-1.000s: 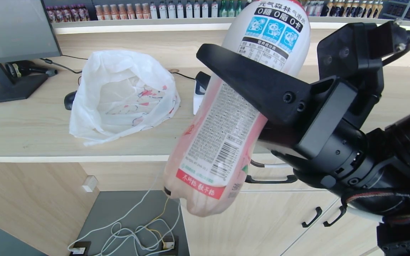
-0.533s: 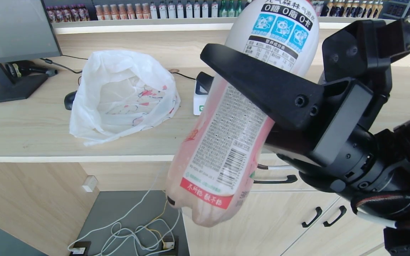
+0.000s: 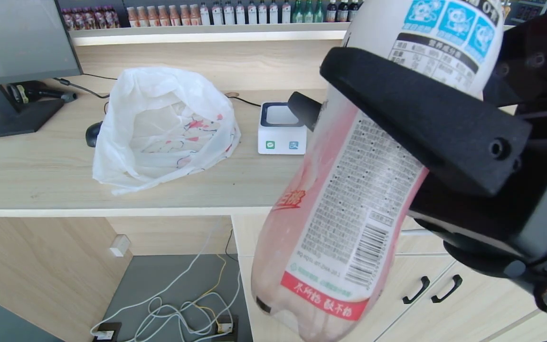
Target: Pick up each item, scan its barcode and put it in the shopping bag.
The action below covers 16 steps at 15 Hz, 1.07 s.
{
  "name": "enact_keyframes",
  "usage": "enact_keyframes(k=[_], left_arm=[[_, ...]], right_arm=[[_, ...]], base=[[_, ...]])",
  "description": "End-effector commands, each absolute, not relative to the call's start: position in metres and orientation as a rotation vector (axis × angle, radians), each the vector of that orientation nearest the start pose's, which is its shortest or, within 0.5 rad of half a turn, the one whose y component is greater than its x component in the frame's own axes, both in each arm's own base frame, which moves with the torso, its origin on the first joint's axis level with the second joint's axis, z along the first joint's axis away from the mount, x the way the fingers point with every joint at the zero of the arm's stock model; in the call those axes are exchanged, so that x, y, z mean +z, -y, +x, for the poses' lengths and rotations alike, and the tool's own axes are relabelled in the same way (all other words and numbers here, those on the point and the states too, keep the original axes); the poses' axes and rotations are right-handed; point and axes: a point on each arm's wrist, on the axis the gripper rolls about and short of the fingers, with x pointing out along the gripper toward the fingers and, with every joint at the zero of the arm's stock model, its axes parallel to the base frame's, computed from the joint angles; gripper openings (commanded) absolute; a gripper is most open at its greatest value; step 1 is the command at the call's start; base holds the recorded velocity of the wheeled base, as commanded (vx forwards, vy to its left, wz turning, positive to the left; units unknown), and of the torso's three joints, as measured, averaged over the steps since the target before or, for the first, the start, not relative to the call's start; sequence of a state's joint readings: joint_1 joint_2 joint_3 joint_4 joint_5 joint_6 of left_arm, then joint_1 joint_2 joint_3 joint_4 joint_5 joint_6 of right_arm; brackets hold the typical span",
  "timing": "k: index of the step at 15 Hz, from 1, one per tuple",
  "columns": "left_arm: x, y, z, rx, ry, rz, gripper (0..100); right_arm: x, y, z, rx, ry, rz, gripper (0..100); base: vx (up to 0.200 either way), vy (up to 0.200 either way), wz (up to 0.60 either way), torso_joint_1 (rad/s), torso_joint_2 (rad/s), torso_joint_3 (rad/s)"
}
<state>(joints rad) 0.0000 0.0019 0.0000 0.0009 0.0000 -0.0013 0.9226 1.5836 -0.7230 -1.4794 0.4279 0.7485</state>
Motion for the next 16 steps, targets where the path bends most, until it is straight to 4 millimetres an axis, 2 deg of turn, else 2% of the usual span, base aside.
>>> enact_keyframes(k=[1,4,8,12,16], left_arm=[[0.075,0.0,-0.023,0.0,-0.003,-0.002,100],[0.075,0.0,-0.023,0.0,-0.003,-0.002,100],[0.076,0.0,-0.023,0.0,-0.002,-0.002,100],[0.076,0.0,-0.023,0.0,-0.002,-0.002,100],[0.075,0.0,-0.023,0.0,-0.003,-0.002,100]], right_arm=[[0.279,-0.198,0.138,1.5,0.152,0.763,0],[0.257,-0.186,0.144,1.403,0.174,0.625,0],[0.258,-0.182,0.146,1.306,0.211,0.628,0],[0.257,-0.178,0.143,1.262,0.219,0.52,0],[0.257,-0.173,0.141,1.2,0.23,0.509,0]], base=[[0.0,0.0,0.0,0.0,0.0,0.0],[0.0,0.0,0.0,0.0,0.0,0.0],[0.0,0.0,0.0,0.0,0.0,0.0],[0.0,0.0,0.0,0.0,0.0,0.0],[0.0,0.0,0.0,0.0,0.0,0.0]])
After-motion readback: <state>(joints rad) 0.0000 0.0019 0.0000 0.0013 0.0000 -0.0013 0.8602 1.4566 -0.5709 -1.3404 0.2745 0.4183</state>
